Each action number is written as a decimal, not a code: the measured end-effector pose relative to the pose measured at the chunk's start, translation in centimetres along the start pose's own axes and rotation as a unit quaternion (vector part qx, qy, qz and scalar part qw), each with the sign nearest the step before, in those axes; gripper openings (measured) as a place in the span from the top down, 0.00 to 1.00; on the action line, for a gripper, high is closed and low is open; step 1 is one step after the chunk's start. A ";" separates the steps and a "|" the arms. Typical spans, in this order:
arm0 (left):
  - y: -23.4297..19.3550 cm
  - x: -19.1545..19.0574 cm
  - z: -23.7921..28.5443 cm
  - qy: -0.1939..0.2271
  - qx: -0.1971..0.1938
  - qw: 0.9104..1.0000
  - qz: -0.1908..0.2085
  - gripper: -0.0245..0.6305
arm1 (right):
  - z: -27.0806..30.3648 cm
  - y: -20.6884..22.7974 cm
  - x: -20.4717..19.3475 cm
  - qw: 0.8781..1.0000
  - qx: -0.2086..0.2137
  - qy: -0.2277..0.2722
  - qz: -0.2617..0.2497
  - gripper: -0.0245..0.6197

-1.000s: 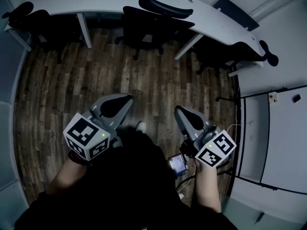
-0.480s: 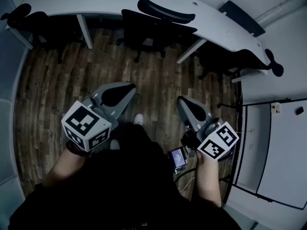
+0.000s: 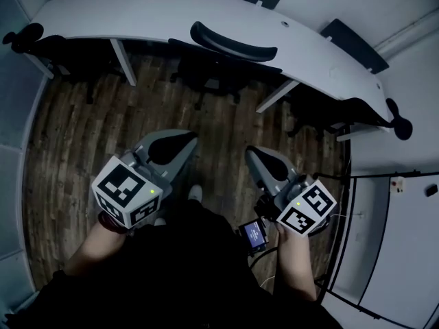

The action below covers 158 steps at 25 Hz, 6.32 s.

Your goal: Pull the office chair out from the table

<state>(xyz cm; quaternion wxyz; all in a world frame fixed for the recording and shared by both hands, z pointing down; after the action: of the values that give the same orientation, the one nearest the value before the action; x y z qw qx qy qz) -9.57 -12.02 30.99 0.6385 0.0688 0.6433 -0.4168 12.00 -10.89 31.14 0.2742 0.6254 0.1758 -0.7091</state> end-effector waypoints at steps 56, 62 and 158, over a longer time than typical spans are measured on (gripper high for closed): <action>-21.0 13.6 23.5 -0.099 -0.149 0.981 0.076 0.96 | 16.5 24.1 5.8 0.987 -0.127 -0.046 -0.083 0.96; -21.5 13.7 26.4 -0.109 -0.138 0.982 0.071 0.96 | 16.9 27.9 5.7 0.990 -0.105 -0.052 -0.080 0.96; -25.7 4.4 35.8 -0.301 0.038 0.700 0.647 0.73 | 25.3 33.3 -7.2 0.719 0.109 -0.380 -0.571 0.68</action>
<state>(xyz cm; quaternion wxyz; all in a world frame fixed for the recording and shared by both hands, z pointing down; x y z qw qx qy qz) 1.10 -52.83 44.46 0.9074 0.3629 0.1978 0.0758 12.77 -50.90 45.30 -0.2096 0.1093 0.3020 -0.9236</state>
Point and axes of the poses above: the fingertips, and each gripper's own axes: z forward along the fingers, y to its right, x out of its top, the point moved 7 cm from there along -z, backward along the fingers, and after that the axes turned 15 degrees about -z, right-handed, at the moved point
